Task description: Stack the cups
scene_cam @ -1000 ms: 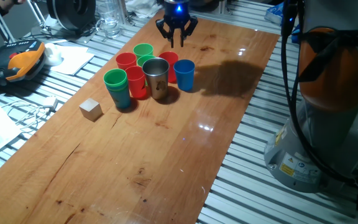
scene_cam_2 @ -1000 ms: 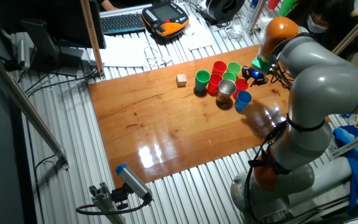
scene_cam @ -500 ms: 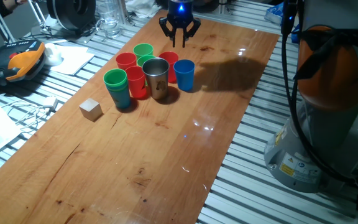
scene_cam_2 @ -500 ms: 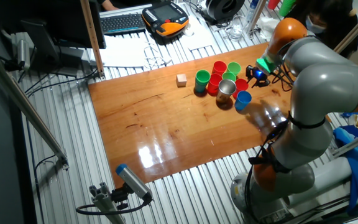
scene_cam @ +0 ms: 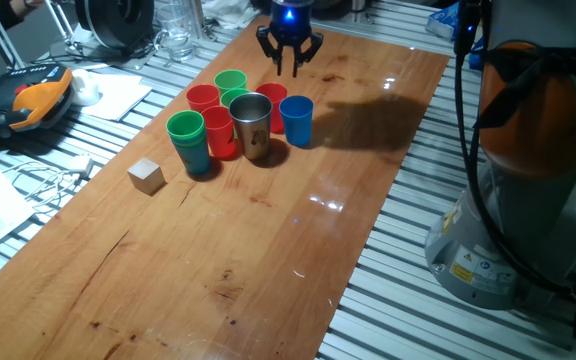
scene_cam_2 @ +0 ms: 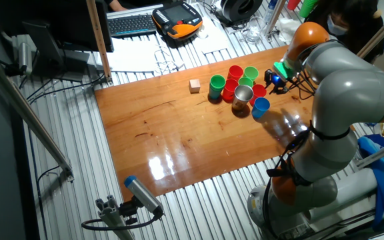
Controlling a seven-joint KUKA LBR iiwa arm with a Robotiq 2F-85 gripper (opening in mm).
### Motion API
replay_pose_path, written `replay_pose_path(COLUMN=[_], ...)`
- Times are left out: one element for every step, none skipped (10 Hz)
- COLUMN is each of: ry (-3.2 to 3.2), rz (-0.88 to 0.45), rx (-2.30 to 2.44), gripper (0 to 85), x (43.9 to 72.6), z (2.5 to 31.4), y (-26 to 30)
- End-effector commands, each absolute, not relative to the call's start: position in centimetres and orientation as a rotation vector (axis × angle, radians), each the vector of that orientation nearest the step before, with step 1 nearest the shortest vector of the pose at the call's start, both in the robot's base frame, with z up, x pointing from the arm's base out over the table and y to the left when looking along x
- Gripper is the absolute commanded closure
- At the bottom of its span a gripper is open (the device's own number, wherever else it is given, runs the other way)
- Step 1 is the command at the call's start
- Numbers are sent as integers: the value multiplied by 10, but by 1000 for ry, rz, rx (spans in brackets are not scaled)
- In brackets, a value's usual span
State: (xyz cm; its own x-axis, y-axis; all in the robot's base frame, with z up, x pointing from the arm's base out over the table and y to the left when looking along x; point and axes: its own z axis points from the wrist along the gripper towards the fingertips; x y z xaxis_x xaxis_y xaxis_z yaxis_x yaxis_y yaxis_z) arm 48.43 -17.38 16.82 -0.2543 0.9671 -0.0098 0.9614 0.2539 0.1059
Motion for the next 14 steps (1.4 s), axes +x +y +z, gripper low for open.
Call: replay_pose_path(ry=[2155, 2132, 2118, 2105, 2093, 2091, 2086, 2080, 2072, 2066, 2067, 2068, 2066, 2061], rz=[104, 97, 83, 77, 73, 56, 45, 43, 34, 28, 28, 33, 36, 41], rx=[2169, 2188, 2211, 2235, 2251, 2262, 2271, 2275, 2276, 2273, 2269, 2267, 2265, 2266], gripper=[510, 510, 510, 340, 340, 340, 340, 340, 340, 340, 340, 340, 340, 340], x=[485, 486, 487, 488, 489, 490, 490, 490, 490, 489, 487, 484, 483, 482], z=[168, 167, 165, 164, 164, 163, 162, 159, 155, 150, 145, 141, 138, 135], y=[-174, -173, -173, -173, -172, -171, -171, -169, -168, -166, -165, -164, -163, -163])
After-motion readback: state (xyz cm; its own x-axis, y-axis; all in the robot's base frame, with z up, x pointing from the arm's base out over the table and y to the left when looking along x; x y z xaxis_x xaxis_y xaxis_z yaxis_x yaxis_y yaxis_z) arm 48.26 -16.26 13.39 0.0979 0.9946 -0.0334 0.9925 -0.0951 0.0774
